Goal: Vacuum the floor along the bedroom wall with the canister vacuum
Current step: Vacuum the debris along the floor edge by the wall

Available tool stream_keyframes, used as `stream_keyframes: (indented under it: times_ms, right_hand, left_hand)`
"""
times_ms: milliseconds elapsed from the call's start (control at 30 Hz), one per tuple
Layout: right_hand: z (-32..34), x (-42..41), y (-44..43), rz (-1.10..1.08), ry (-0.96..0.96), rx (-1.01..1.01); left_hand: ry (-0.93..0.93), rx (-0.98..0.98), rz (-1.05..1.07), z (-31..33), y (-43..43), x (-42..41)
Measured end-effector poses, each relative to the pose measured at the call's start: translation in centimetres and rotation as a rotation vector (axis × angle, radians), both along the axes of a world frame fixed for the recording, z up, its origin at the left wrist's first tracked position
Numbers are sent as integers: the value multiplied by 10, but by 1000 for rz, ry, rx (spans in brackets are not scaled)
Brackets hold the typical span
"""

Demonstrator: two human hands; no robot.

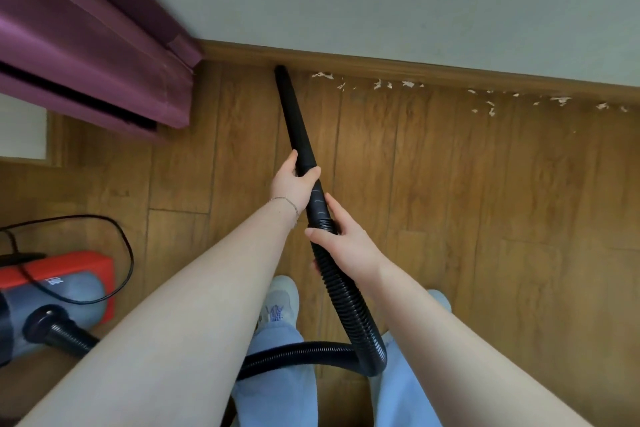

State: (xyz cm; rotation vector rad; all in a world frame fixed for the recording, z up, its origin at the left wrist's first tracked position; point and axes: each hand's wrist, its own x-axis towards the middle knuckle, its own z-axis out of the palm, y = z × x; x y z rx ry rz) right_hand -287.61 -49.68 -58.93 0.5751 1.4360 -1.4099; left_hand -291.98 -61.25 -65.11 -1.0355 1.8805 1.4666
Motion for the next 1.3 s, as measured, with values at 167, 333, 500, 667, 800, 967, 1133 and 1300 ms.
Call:
stream_keyframes:
  times_ms: [167,333,500,667,800,967,1133,1300]
  right_hand:
    - [-10,17,13,6,77,84]
    - [-10,30,40,-79,55,66]
    - [-7,37,68,-153,53,57]
    - [-5,42,86,-234,52,37]
    - [-4,42,98,-253,47,41]
    - [-5,39,101,-261,41,2]
    - [-10,26,82,-211,45,-20]
    - [-13,20,62,-153,35,-42]
  left_hand:
    - [5,31,-14,-3,21,10]
    - [39,8,9,-9,52,21]
    - [45,25,-6,-12,82,26]
    - [49,43,-107,-12,106,22]
    - [45,34,-149,-11,119,20]
    - [51,-27,-179,-9,121,18]
    - [35,-93,-123,-8,96,9]
    - [18,-104,-123,-8,72,4]
